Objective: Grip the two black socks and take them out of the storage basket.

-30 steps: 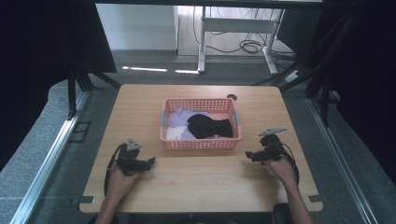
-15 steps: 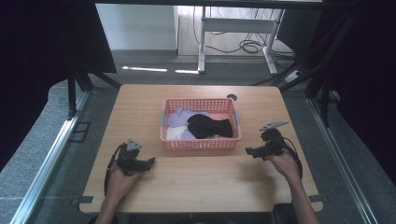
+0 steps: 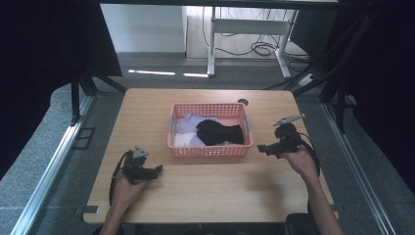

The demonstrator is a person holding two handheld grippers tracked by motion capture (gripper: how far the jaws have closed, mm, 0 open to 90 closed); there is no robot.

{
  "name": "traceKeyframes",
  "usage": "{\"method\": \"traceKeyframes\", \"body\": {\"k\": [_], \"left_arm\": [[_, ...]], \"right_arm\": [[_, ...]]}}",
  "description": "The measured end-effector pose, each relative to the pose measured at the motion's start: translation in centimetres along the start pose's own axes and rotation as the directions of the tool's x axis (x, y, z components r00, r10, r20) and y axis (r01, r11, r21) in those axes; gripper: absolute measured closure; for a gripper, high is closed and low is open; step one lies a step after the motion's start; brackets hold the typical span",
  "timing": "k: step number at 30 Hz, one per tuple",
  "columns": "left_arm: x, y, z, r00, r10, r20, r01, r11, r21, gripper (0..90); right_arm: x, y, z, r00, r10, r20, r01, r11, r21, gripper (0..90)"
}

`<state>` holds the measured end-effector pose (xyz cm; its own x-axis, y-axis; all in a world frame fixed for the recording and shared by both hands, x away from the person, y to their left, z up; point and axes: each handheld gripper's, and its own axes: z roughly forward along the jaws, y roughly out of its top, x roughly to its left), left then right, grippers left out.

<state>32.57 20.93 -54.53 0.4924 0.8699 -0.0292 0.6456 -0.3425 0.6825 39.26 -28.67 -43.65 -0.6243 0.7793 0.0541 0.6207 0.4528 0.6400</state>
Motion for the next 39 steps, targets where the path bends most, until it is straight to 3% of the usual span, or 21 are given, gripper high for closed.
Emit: {"method": "traceKeyframes", "body": {"k": [9, 19, 26, 34, 39], "left_arm": [[0.0, 0.0, 0.0, 1.0, 0.001, 0.0, -0.001, 1.0, 0.001, 12.3], [0.0, 0.0, 0.0, 1.0, 0.003, 0.0, -0.003, 1.0, 0.002, 12.2], [0.0, 0.0, 0.0, 1.0, 0.004, 0.001, -0.004, 1.0, 0.001, 12.2], [0.0, 0.0, 0.0, 1.0, 0.003, 0.001, -0.003, 1.0, -0.002, 12.2], [0.0, 0.0, 0.0, 1.0, 0.003, 0.001, -0.003, 1.0, -0.002, 12.2]], "right_arm": [[0.0, 2.4, -0.6, 0.9998, 0.014, -0.014, -0.014, 1.0, -0.025, 11.2], [0.7, 6.0, 0.1, 0.9981, -0.045, -0.041, 0.045, 0.999, 0.003, 13.3], [2.1, 8.4, 2.4, 0.9923, -0.1, -0.073, 0.104, 0.993, 0.048, 14.4], [3.6, 10.1, 5.7, 0.9854, -0.139, -0.099, 0.15, 0.982, 0.115, 26.0], [4.3, 10.5, 8.2, 0.9812, -0.159, -0.109, 0.176, 0.969, 0.175, 32.8]]}}
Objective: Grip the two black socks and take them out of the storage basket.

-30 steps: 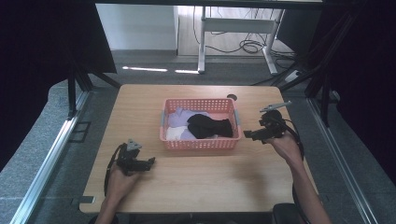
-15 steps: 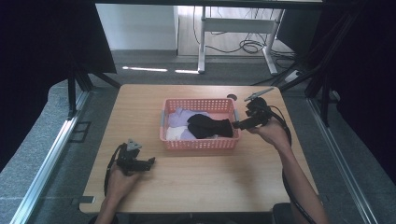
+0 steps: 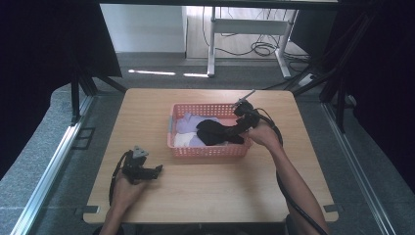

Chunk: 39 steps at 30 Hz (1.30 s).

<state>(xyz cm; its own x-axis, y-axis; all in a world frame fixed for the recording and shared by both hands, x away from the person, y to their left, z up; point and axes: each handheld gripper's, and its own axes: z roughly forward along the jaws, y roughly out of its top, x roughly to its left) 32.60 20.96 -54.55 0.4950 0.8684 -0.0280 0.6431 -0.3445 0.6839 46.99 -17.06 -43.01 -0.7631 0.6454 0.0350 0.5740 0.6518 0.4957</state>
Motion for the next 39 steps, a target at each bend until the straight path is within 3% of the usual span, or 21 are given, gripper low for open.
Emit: {"method": "traceKeyframes", "body": {"k": [9, 16, 20, 29, 39], "left_arm": [[0.0, 0.0, 0.0, 1.0, 0.0, 0.0, 0.0, 1.0, 0.0, 12.2], [0.0, 0.0, 0.0, 1.0, 0.0, 0.0, 0.0, 1.0, 0.0, 12.2], [0.0, 0.0, 0.0, 1.0, 0.0, 0.0, 0.0, 1.0, 0.0, 12.2], [0.0, 0.0, 0.0, 1.0, 0.0, 0.0, 0.0, 1.0, 0.0, 12.2], [0.0, 0.0, 0.1, 1.0, -0.007, 0.0, 0.007, 1.0, -0.006, 12.2]], "right_arm": [[-0.2, 0.5, 3.5, 0.9999, -0.009, -0.013, 0.01, 0.996, 0.089, 48.7], [-0.1, 0.5, 4.4, 0.9991, -0.041, -0.011, 0.042, 0.992, 0.118, 79.3], [0.0, 1.0, 3.6, 0.999, -0.045, -0.008, 0.045, 0.993, 0.11, 85.3], [0.2, 2.5, 0.7, 0.998, -0.05, -0.039, 0.051, 0.998, 0.044, 85.8], [0.3, 4.1, -2.4, 0.9979, -0.055, -0.034, 0.055, 0.998, -0.009, 85.7]]}}
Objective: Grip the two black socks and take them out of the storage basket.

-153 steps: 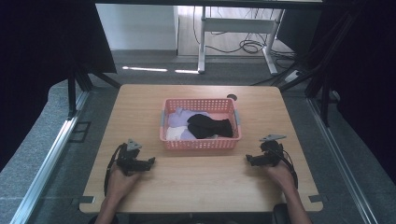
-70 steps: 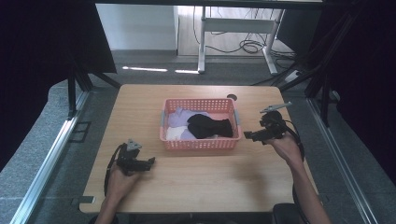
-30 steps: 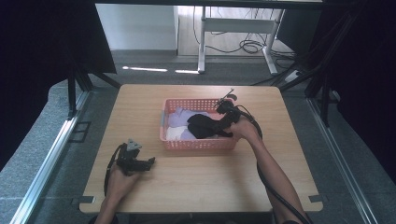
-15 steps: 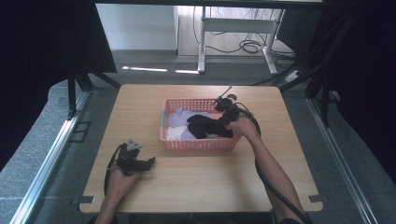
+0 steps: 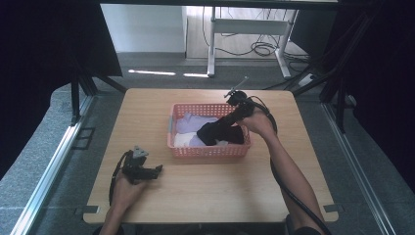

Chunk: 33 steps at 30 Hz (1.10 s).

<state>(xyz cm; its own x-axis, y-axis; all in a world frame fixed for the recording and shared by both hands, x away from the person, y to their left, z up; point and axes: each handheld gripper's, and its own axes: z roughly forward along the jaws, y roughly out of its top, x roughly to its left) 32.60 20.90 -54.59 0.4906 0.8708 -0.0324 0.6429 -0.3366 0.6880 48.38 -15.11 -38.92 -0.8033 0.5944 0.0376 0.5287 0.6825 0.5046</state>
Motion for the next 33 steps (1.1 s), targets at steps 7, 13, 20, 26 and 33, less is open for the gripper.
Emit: {"method": "traceKeyframes", "body": {"k": [7, 13, 20, 26, 33], "left_arm": [[0.0, 0.0, 0.0, 1.0, 0.003, -0.001, -0.003, 1.0, 0.001, 12.2], [0.0, 0.0, 0.0, 1.0, 0.003, 0.0, -0.003, 1.0, 0.001, 12.2], [0.0, 0.0, 0.0, 1.0, 0.003, 0.0, -0.003, 1.0, 0.002, 12.2], [0.0, 0.0, 0.0, 1.0, 0.004, 0.0, -0.004, 1.0, 0.004, 12.2], [0.0, 0.0, 0.0, 1.0, 0.004, 0.0, -0.004, 1.0, 0.005, 12.1]], "right_arm": [[0.3, 1.3, -2.5, 0.9997, -0.012, 0.019, 0.013, 1.0, -0.022, 85.7], [0.3, 1.7, -3.4, 0.9995, -0.017, 0.028, 0.018, 0.999, -0.036, 85.6], [0.2, 2.2, -4.8, 0.999, -0.021, 0.041, 0.023, 0.998, -0.059, 85.6], [0.3, 2.7, -6.3, 0.9983, -0.023, 0.054, 0.027, 0.997, -0.079, 85.6], [-0.1, 2.6, -7.8, 0.9977, -0.012, 0.066, 0.019, 0.995, -0.096, 85.6]]}}
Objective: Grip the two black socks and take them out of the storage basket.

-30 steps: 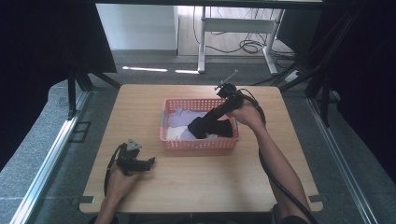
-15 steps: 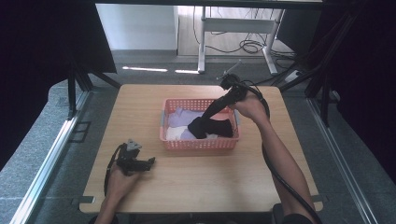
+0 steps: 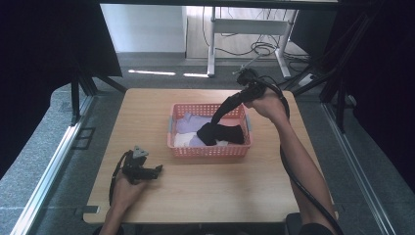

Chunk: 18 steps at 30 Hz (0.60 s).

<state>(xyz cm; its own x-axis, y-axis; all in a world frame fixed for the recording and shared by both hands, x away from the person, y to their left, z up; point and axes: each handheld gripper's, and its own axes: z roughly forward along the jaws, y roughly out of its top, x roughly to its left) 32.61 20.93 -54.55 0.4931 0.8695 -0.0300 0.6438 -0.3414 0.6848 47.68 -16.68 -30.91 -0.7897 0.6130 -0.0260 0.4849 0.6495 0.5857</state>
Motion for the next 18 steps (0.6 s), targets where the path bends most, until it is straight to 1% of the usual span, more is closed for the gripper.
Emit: {"method": "traceKeyframes", "body": {"k": [1, 4, 11, 17, 18], "left_arm": [[0.0, 0.0, 0.0, 1.0, 0.0, 0.0, 0.0, 1.0, 0.0, 12.2], [0.0, 0.0, 0.0, 1.0, 0.0, 0.0, 0.0, 1.0, 0.0, 12.2], [0.0, 0.0, 0.0, 1.0, 0.0, 0.0, 0.0, 1.0, 0.0, 12.2], [0.0, 0.0, 0.0, 1.0, 0.0, 0.0, 0.0, 1.0, 0.0, 12.2], [0.0, 0.0, 0.0, 1.0, 0.0, 0.0, 0.0, 1.0, 0.0, 12.2]], "right_arm": [[-0.1, -0.1, -0.2, 1.0, -0.001, 0.003, 0.001, 1.0, -0.001, 85.6], [-0.6, -0.4, -0.9, 0.9998, 0.016, 0.011, -0.016, 1.0, -0.015, 85.6], [-1.6, -1.6, -2.4, 0.9985, 0.042, 0.036, -0.041, 0.999, -0.029, 85.6], [-2.6, -2.7, -4.0, 0.9955, 0.069, 0.064, -0.067, 0.997, -0.039, 85.6], [-2.8, -2.9, -4.2, 0.9951, 0.067, 0.072, -0.065, 0.997, -0.041, 85.6]]}}
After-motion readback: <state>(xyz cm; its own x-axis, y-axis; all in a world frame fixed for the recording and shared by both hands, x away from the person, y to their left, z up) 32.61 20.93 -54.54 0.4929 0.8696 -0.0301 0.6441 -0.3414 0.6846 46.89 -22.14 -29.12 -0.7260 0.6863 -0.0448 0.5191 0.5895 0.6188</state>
